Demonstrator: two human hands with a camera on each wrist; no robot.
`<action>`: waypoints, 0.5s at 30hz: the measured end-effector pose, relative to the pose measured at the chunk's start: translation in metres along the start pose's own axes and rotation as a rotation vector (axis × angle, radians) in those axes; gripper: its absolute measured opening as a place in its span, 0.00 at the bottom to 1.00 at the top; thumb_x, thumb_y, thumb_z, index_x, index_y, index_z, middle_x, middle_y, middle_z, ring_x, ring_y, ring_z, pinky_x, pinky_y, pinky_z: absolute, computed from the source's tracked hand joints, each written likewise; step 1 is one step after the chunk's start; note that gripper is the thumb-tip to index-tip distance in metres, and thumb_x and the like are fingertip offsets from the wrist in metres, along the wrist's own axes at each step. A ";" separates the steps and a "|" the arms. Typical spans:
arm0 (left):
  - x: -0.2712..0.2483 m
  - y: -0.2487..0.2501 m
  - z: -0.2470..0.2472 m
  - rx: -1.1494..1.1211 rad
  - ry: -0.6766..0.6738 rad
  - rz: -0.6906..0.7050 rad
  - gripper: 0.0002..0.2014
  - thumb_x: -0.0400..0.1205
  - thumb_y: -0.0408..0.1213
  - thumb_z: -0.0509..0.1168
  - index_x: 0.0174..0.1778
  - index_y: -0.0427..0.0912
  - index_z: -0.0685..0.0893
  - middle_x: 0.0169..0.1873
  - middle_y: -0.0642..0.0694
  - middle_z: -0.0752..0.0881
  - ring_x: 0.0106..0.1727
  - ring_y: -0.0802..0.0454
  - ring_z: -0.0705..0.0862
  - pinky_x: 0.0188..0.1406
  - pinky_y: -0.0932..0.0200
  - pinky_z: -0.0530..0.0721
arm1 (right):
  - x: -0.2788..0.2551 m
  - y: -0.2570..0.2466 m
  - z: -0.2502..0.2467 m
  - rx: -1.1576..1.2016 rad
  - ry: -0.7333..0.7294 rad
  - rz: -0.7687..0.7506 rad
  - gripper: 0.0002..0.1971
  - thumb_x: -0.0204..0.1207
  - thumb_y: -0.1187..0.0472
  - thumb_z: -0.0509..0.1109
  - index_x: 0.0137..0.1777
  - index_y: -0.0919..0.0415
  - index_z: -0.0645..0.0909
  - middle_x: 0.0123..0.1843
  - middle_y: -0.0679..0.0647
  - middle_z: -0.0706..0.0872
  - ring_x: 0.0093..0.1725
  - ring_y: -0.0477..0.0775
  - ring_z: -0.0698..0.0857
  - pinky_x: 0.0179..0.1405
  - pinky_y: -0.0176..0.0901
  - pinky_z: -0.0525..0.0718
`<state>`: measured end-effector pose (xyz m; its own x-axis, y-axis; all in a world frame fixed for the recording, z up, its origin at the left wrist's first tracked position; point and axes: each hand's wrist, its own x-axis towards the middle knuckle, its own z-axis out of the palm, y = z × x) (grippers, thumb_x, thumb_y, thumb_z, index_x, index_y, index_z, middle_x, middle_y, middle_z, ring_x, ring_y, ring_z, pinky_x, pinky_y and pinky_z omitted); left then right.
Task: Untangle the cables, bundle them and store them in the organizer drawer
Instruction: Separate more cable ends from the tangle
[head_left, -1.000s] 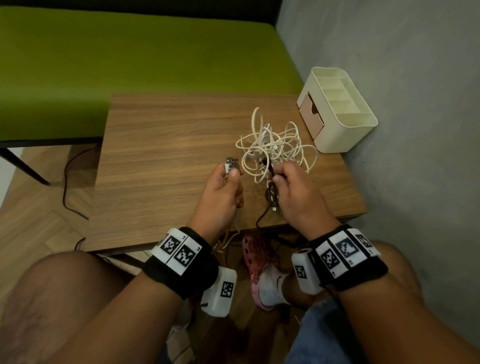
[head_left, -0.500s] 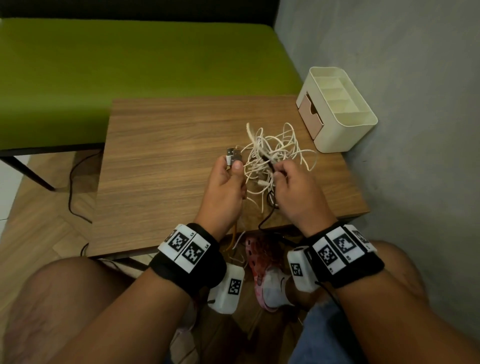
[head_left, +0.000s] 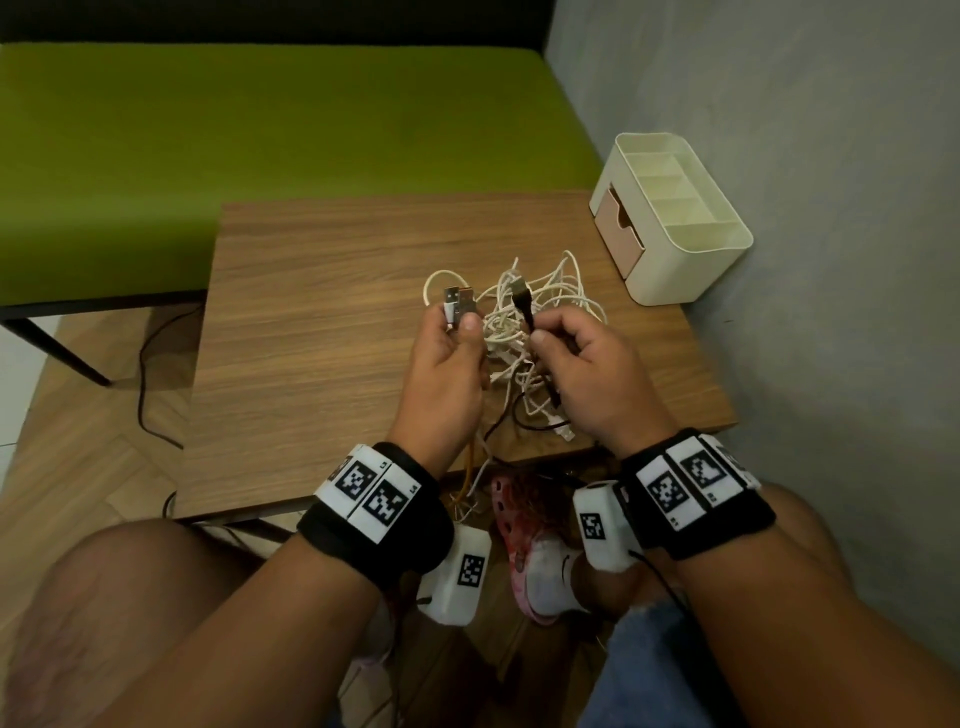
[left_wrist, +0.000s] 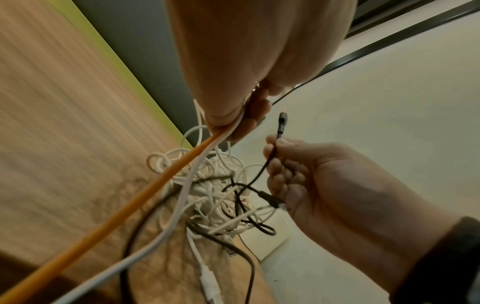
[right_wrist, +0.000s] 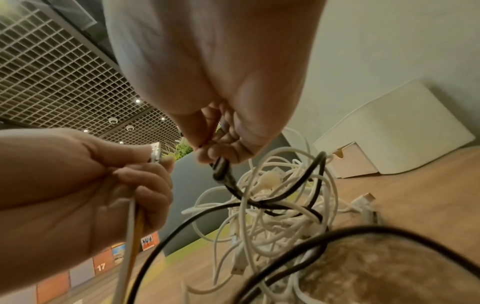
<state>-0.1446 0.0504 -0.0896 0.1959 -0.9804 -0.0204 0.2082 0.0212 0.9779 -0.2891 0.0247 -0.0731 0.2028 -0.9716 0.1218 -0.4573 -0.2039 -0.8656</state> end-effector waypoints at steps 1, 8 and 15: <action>0.000 0.001 0.002 -0.012 -0.016 -0.001 0.07 0.90 0.34 0.53 0.57 0.37 0.75 0.25 0.59 0.78 0.26 0.63 0.74 0.27 0.66 0.74 | -0.001 -0.002 0.001 0.018 -0.002 -0.014 0.07 0.83 0.63 0.69 0.51 0.48 0.84 0.43 0.45 0.88 0.42 0.44 0.86 0.40 0.34 0.84; 0.002 0.005 0.006 0.033 -0.123 0.033 0.07 0.86 0.31 0.63 0.58 0.35 0.79 0.44 0.49 0.85 0.39 0.65 0.83 0.37 0.70 0.79 | -0.005 -0.004 0.007 0.087 -0.014 -0.039 0.05 0.81 0.63 0.72 0.53 0.57 0.88 0.47 0.49 0.91 0.47 0.44 0.90 0.47 0.43 0.90; -0.003 0.019 0.005 0.030 -0.072 0.021 0.05 0.87 0.34 0.61 0.45 0.43 0.78 0.28 0.59 0.83 0.32 0.64 0.81 0.34 0.66 0.79 | -0.007 0.011 0.010 0.039 -0.118 0.080 0.09 0.81 0.51 0.71 0.54 0.54 0.88 0.44 0.43 0.88 0.43 0.35 0.85 0.41 0.28 0.79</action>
<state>-0.1463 0.0525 -0.0702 0.1298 -0.9914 0.0139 0.1756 0.0368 0.9838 -0.2866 0.0305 -0.0888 0.2686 -0.9632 -0.0043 -0.4429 -0.1196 -0.8886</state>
